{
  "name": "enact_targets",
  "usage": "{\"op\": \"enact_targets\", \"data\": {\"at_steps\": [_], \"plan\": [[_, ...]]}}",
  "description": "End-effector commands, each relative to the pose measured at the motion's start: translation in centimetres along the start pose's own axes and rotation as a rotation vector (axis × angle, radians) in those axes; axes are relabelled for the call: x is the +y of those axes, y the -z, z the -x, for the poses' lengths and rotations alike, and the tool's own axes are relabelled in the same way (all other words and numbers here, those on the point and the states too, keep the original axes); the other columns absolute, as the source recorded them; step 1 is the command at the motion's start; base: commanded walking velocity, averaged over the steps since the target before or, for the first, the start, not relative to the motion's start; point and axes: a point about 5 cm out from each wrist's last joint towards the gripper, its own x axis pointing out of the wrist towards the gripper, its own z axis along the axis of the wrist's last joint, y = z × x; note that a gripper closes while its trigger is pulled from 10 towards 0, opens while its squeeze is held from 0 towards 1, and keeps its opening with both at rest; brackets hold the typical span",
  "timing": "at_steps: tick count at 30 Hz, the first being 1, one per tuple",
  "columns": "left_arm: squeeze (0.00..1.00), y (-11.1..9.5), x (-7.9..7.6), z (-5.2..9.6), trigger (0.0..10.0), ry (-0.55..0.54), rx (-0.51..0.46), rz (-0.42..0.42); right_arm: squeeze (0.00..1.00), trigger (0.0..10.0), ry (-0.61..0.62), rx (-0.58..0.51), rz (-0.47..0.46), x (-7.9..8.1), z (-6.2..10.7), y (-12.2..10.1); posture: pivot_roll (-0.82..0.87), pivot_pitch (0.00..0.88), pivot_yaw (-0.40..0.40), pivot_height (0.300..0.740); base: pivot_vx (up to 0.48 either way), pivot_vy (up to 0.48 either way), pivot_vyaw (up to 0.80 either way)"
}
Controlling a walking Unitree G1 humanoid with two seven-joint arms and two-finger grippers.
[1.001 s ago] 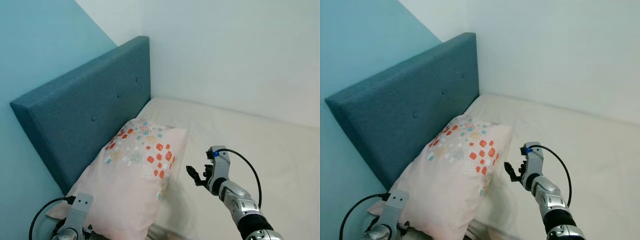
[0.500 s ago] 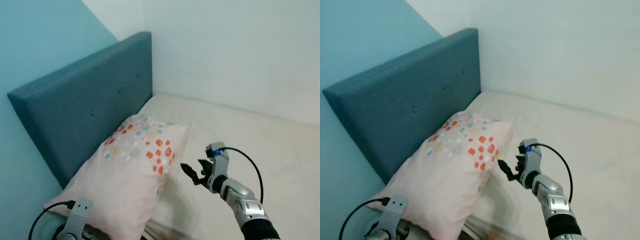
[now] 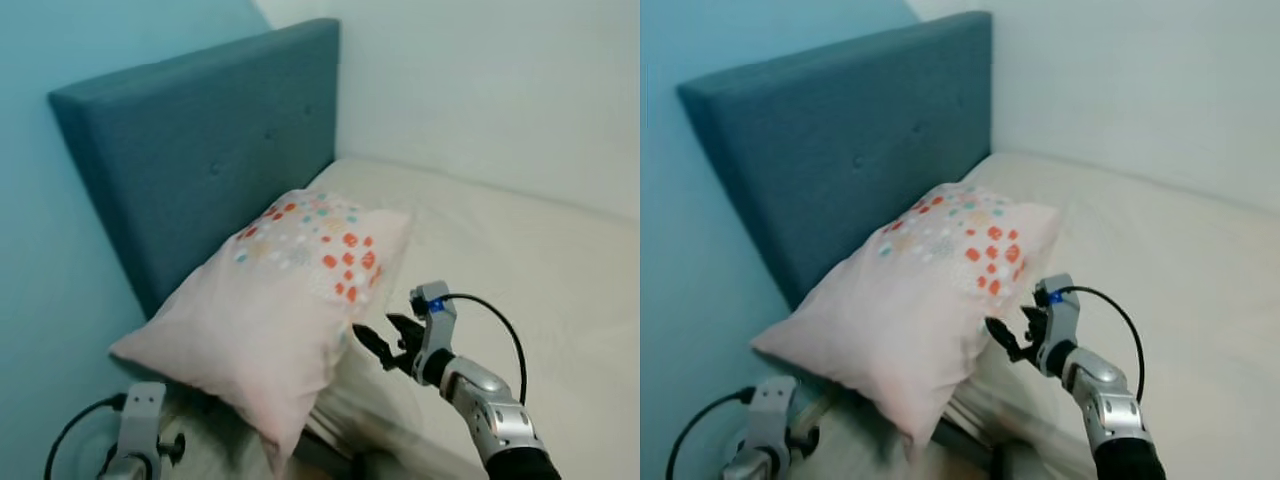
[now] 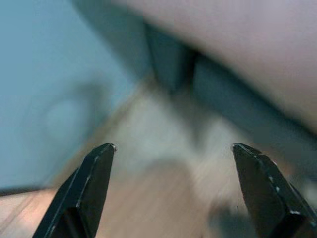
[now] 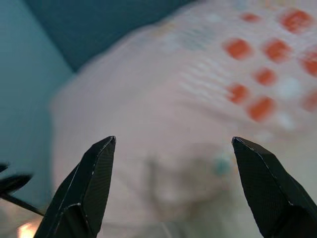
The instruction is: Clean up the room
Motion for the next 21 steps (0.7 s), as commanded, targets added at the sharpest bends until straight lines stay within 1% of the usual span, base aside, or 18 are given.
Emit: {"op": "enact_targets", "data": {"at_steps": [1, 2, 4, 6, 7, 8, 9, 11, 12, 14, 15, 17, 19, 21], "plan": [[0.0, -1.2, 0.7, -0.2, 10.0, -0.034, -0.053, 0.061, 0.0, 10.0, -0.016, -0.01, -0.019, 0.2, 0.2, 0.0, -0.02, 0.004, -0.002, 0.575, 0.0, 0.0, 0.0], [0.0, -1.2, 0.7, -0.2, 10.0, -0.034, -0.053, 0.061, 0.0, 10.0, -0.016, -0.01, -0.019, 0.2, 0.2, 0.0, -0.02, 0.004, -0.002, 0.575, 0.0, 0.0, 0.0], [0.0, -2.0, 0.8, -0.5, 10.0, -0.038, -0.079, 0.119, 0.0, 10.0, -0.019, -0.033, -0.028, 0.4, 0.2, -0.2, -0.02, 0.004, -0.002, 0.57, 0.0, 0.0, 0.0], [0.0, -2.4, 0.0, -0.6, 10.0, 0.005, -0.086, 0.138, 0.0, 10.0, -0.014, -0.023, -0.01, 0.6, 0.1, -0.2, -0.01, 0.009, -0.001, 0.56, 0.0, 0.0, 0.0], [0.0, -2.4, 0.0, -0.6, 10.0, 0.005, -0.086, 0.138, 0.0, 10.0, -0.014, -0.023, -0.01, 0.6, 0.1, -0.2, -0.01, 0.009, -0.001, 0.56, 0.0, 0.0, 0.0], [0.0, -2.4, -0.5, -0.7, 10.0, 0.036, -0.084, 0.135, 0.0, 10.0, -0.01, -0.018, -0.005, 0.6, 0.0, -0.2, -0.01, 0.009, -0.001, 0.555, 0.0, 0.0, 0.0], [0.0, -2.2, -1.0, -0.6, 10.0, 0.065, -0.078, 0.128, 0.0, 10.0, -0.009, -0.017, -0.005, 0.7, 0.0, -0.2, -0.01, 0.01, 0.0, 0.55, 0.0, 0.0, 0.0], [0.0, -1.4, -2.3, -0.4, 10.0, 0.144, -0.056, 0.072, 0.0, 10.0, -0.008, -0.015, -0.011, 0.8, 0.0, -0.3, -0.02, 0.012, 0.004, 0.54, 0.0, 0.0, 0.0], [0.0, -1.4, -2.3, -0.4, 10.0, 0.144, -0.056, 0.072, 0.0, 10.0, -0.008, -0.015, -0.011, 0.8, 0.0, -0.3, -0.02, 0.012, 0.004, 0.54, 0.0, 0.0, 0.0], [0.0, -0.4, -2.7, -0.1, 10.0, 0.182, -0.031, 0.019, 0.0, 10.0, -0.012, -0.013, -0.018, 0.9, 0.1, -0.3, -0.02, 0.013, 0.005, 0.53, 0.0, 0.0, 0.0], [0.0, 0.1, -2.7, 0.1, 10.0, 0.185, -0.016, 0.006, 0.0, 10.0, -0.023, -0.012, -0.02, 1.1, 0.2, -0.3, -0.02, 0.016, 0.004, 0.525, 0.0, 0.0, 0.0], [0.0, 0.1, -2.7, 0.1, 10.0, 0.185, -0.016, 0.006, 0.0, 10.0, -0.023, -0.012, -0.02, 1.1, 0.2, -0.3, -0.02, 0.016, 0.004, 0.525, 0.0, 0.0, 0.0], [0.0, 1.0, -2.4, 0.4, 10.0, 0.183, 0.01, -0.006, 0.0, 10.0, -0.044, -0.012, -0.024, 1.4, 0.3, -0.3, -0.02, 0.02, 0.002, 0.515, 0.0, 0.0, 0.0], [0.0, 1.4, -2.3, 0.6, 10.0, 0.184, 0.018, -0.008, 0.0, 10.0, -0.056, -0.014, -0.025, 1.5, 0.4, -0.3, -0.02, 0.023, 0.002, 0.505, 0.0, 0.0, 0.0]]}}
